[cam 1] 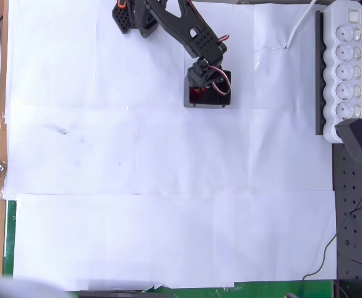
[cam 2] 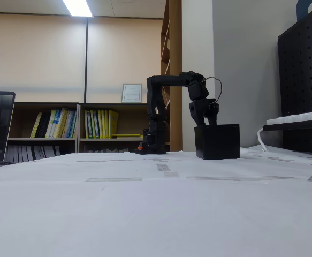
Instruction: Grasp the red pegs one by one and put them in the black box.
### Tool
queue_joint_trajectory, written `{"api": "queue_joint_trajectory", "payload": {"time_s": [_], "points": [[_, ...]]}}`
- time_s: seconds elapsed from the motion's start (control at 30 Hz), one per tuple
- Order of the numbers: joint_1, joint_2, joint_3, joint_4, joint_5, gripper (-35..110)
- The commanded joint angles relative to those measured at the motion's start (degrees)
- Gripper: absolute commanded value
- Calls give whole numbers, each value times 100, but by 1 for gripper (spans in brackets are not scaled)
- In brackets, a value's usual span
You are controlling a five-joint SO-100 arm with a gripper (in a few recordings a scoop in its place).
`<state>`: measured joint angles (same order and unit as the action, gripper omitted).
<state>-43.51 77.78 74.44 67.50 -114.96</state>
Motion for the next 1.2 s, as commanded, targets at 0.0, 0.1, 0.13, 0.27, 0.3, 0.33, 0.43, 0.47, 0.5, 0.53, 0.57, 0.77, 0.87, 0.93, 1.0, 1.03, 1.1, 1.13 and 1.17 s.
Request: {"api": "queue_joint_trajectory", "payload": {"time_s": [0.0, 0.1, 0.13, 0.27, 0.3, 0.33, 0.43, 0.47, 0.5, 0.53, 0.57, 0.77, 0.87, 0.93, 1.0, 1.03, 1.1, 1.13, 1.17], "points": [[185, -888, 431, 158, 0, 19], [475, -1424, 1037, 132, -18, 19], [615, -1688, 1222, 35, -123, 19], [1617, -2777, 1151, -202, -9, 19], [1934, -3094, 826, -211, 220, 19], [2259, -3437, 360, -229, 589, 19], [2971, -4342, -1063, 26, 1758, 19], [3129, -4535, -1397, 202, 1960, 18], [3243, -4720, -1714, 360, 2083, 14], [3305, -4904, -2030, 483, 2118, 5], [3366, -5098, -2364, 571, 2118, 0], [3612, -6759, -4623, 492, 2435, 0], [3771, -7409, -5300, 554, 2505, 0], [3876, -7603, -5616, 501, 2461, 0], [3955, -7699, -5854, 439, 2382, 0], [3955, -7778, -5968, 439, 2338, 0], [3955, -7910, -6188, 422, 2250, 0], [3973, -7998, -6302, 404, 2241, 0], [3981, -8068, -6416, 387, 2259, 0]]}}
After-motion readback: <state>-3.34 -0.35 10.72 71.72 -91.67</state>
